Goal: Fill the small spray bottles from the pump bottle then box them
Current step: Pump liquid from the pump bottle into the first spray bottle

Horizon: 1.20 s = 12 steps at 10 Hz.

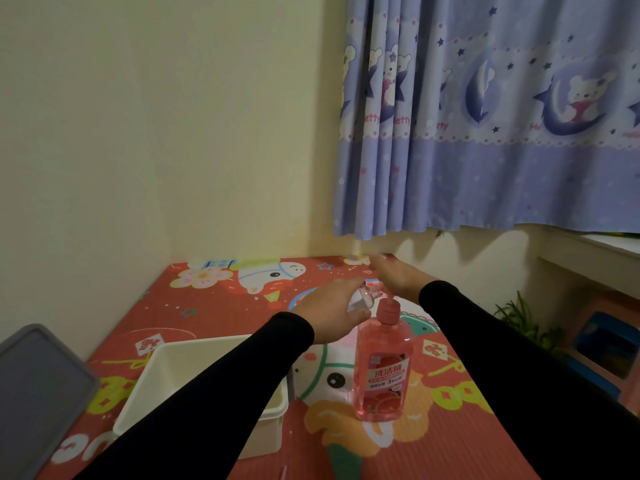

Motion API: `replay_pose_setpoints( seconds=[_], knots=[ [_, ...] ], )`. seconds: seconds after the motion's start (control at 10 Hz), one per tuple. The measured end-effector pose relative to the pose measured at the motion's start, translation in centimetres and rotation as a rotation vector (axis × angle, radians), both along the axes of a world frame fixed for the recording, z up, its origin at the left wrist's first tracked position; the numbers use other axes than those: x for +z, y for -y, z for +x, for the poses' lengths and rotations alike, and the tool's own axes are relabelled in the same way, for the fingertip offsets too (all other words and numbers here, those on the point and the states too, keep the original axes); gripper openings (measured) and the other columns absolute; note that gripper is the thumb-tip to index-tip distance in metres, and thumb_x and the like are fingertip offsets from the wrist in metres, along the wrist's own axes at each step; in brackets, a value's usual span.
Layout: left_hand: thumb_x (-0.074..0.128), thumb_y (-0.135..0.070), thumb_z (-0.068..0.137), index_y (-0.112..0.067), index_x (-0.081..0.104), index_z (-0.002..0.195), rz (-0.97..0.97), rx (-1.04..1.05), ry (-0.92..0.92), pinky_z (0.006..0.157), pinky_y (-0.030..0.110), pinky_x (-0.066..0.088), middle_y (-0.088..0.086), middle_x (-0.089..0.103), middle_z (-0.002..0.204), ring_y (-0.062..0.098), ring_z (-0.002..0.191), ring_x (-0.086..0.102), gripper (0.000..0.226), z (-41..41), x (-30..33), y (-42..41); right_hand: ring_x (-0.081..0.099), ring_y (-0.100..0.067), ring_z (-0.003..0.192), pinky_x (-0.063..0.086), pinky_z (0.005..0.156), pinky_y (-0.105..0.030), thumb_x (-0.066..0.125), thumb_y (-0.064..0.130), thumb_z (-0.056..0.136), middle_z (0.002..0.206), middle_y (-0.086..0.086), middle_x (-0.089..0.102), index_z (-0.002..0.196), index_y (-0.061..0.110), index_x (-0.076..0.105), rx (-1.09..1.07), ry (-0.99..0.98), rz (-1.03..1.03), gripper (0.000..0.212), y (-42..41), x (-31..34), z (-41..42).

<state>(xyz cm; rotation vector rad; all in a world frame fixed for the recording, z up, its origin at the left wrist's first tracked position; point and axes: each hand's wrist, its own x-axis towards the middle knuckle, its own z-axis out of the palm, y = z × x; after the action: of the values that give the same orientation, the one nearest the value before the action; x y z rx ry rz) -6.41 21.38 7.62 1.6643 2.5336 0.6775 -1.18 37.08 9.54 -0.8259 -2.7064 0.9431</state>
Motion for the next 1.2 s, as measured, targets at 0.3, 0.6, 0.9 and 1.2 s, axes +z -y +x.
replay_pose_setpoints(
  seconds=[0.3,0.6,0.9,1.2],
  knots=[
    [0.048,-0.038,0.099,-0.02,0.029,0.149,-0.024,0.005,0.049,0.102,0.028,0.031,0.002,0.037,0.152,0.02,0.136,0.038,0.057,0.1,-1.4,-0.2,0.039,-0.032,0.137,0.027,0.11,-0.036,0.014,0.035,0.106,0.15,-0.021,0.038,0.147,0.005,0.033,0.012,0.088,0.102,0.054,0.3,-1.2,-0.3],
    [0.048,-0.036,0.099,-0.018,0.033,0.145,-0.031,0.015,-0.013,0.099,0.029,0.032,0.003,0.039,0.149,0.022,0.133,0.04,0.051,0.1,-0.2,-0.3,0.052,-0.039,0.12,0.039,0.103,-0.044,0.019,0.018,0.105,0.132,-0.03,0.053,0.135,0.0,0.041,-0.018,-0.092,-0.083,0.041,-0.4,-0.5,-0.4],
    [0.049,-0.035,0.099,-0.018,0.037,0.141,-0.054,0.004,0.013,0.093,0.028,0.034,0.003,0.044,0.145,0.022,0.126,0.045,0.047,0.4,-0.6,-0.3,0.04,-0.031,0.135,0.027,0.107,-0.032,0.016,0.023,0.107,0.149,-0.024,0.037,0.148,0.0,0.027,0.0,0.013,0.094,0.048,0.5,-0.5,0.5],
    [0.045,-0.036,0.1,-0.018,0.039,0.136,-0.065,0.005,0.011,0.091,0.033,0.039,0.007,0.045,0.142,0.024,0.12,0.048,0.04,0.4,-0.9,-0.2,0.041,-0.029,0.135,0.027,0.113,-0.037,0.014,0.043,0.104,0.146,-0.021,0.045,0.137,0.003,0.048,0.023,-0.082,0.109,0.061,0.2,-1.2,0.3]
  ],
)
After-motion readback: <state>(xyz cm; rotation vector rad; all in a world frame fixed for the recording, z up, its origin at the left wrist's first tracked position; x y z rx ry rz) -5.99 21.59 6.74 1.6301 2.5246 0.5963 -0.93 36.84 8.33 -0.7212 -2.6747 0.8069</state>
